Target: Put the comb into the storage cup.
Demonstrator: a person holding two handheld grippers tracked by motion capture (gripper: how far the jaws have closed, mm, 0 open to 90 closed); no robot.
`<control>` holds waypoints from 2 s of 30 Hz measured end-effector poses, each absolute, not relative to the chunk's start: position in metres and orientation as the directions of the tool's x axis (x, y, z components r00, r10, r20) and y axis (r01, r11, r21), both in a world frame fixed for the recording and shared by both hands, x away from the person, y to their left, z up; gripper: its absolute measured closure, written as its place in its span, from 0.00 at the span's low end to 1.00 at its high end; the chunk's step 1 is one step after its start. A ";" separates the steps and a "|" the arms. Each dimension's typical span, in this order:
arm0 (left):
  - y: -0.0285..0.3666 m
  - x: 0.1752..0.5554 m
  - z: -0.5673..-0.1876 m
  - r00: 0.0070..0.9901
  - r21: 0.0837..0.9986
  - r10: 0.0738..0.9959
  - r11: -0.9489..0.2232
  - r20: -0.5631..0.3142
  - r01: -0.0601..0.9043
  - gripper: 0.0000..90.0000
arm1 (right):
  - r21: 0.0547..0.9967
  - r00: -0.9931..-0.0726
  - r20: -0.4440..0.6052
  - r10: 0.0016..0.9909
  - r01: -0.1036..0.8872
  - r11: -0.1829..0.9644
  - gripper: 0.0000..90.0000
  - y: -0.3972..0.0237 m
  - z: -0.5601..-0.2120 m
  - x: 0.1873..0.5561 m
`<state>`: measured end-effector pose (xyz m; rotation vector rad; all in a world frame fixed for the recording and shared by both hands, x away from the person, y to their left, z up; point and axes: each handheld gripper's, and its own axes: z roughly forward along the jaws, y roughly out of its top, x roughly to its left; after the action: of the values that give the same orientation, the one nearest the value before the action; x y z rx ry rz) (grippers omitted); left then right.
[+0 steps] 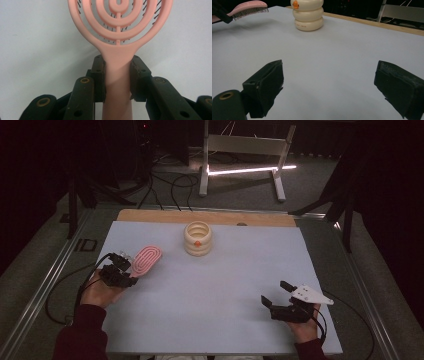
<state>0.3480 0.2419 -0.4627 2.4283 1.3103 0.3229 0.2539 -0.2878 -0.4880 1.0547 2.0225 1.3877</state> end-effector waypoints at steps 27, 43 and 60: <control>0.224 0.343 -0.436 0.563 0.511 0.823 -0.517 0.077 0.686 0.78 | 0.920 -0.592 0.071 0.803 0.349 0.177 0.10 -0.288 -0.489 0.256; 0.210 0.342 -0.426 0.580 0.567 0.812 -0.510 0.069 0.647 0.78 | 0.924 -0.590 0.102 0.801 0.354 0.143 0.10 -0.289 -0.490 0.257; 0.195 0.341 -0.420 0.605 0.605 0.793 -0.515 0.068 0.607 0.78 | 0.926 -0.596 0.094 0.798 0.346 0.150 0.10 -0.285 -0.488 0.258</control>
<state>0.3413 0.1947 -0.4201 2.2971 1.1045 0.4595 0.2577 -0.2852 -0.4881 1.0903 2.0125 1.4398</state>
